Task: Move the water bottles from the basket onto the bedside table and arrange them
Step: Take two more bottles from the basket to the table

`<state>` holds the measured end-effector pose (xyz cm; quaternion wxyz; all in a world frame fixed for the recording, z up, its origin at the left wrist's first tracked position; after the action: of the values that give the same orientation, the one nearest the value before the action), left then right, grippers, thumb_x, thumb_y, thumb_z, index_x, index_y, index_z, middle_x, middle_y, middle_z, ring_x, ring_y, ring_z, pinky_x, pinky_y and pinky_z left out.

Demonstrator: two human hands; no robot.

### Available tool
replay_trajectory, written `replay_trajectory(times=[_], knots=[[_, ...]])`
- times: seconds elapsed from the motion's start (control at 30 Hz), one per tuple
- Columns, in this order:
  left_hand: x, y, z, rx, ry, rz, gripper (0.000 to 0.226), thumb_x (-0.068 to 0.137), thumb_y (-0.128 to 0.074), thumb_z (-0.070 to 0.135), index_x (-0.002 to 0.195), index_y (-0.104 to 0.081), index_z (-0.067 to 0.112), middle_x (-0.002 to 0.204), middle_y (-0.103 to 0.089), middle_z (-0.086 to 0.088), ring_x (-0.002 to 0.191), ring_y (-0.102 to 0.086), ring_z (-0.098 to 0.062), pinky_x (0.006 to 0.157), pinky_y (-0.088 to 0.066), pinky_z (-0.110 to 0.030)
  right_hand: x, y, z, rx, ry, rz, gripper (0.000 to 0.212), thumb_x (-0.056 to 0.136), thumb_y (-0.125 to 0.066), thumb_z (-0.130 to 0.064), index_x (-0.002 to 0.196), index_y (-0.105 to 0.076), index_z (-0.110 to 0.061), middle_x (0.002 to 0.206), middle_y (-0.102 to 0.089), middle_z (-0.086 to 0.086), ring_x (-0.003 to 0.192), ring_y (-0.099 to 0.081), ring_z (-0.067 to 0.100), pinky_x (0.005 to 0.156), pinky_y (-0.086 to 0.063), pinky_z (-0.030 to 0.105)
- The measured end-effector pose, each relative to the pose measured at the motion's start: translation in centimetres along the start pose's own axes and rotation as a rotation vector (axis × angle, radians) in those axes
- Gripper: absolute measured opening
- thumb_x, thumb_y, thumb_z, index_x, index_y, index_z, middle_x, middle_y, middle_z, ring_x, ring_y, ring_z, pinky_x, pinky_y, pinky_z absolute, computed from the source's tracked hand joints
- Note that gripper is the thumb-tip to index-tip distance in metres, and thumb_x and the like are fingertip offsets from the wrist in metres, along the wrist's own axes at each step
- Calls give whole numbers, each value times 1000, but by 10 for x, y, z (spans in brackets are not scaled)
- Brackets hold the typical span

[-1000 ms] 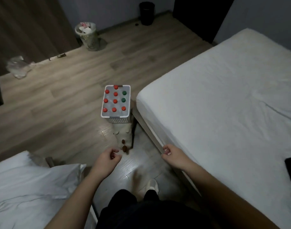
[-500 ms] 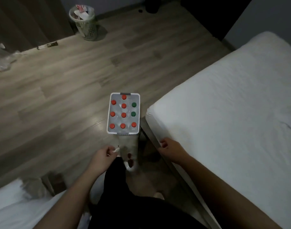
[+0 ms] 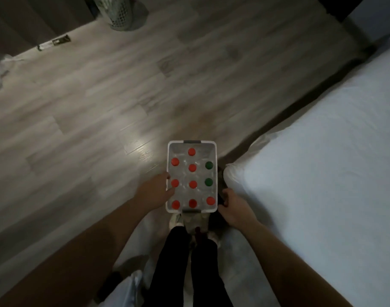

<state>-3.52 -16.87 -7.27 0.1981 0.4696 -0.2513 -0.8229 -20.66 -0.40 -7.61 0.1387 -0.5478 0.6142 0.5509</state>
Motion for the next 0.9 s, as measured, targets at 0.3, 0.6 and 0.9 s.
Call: replay_trajectory(times=[0.3, 0.6, 0.9], knots=[[147, -51, -46, 123, 24, 195, 60, 87, -57, 47, 136, -33, 21, 125, -52, -4, 106, -60, -23, 78, -49, -35, 170, -40, 1, 73, 26, 201, 62, 86, -61, -35, 139, -28, -29, 127, -51, 4, 111, -58, 25, 93, -52, 42], [205, -69, -50, 355, -94, 265, 37, 90, -52, 50, 111, -43, 21, 96, -64, 3, 74, -58, -13, 60, -42, -26, 229, -43, 4, -205, 103, 289, 33, 92, -52, -45, 113, -41, -22, 96, -65, 1, 84, -65, 20, 75, -57, 40], [195, -64, -45, 289, -49, 264, 38, 92, -51, 47, 114, -42, 17, 77, -52, 9, 61, -48, -8, 48, -28, -20, 229, -33, 10, -235, 88, 187, 35, 90, -49, -51, 115, -43, -27, 93, -62, -2, 80, -59, 17, 76, -52, 35]])
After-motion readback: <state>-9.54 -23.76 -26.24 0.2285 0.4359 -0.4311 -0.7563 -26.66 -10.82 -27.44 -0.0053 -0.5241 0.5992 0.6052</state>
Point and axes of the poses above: each hand's wrist, its own x-axis towards the middle knuckle, its own y-axis out of the back of the hand, z = x × y, the point moved 5 cm from there along x, towards the middle knuckle
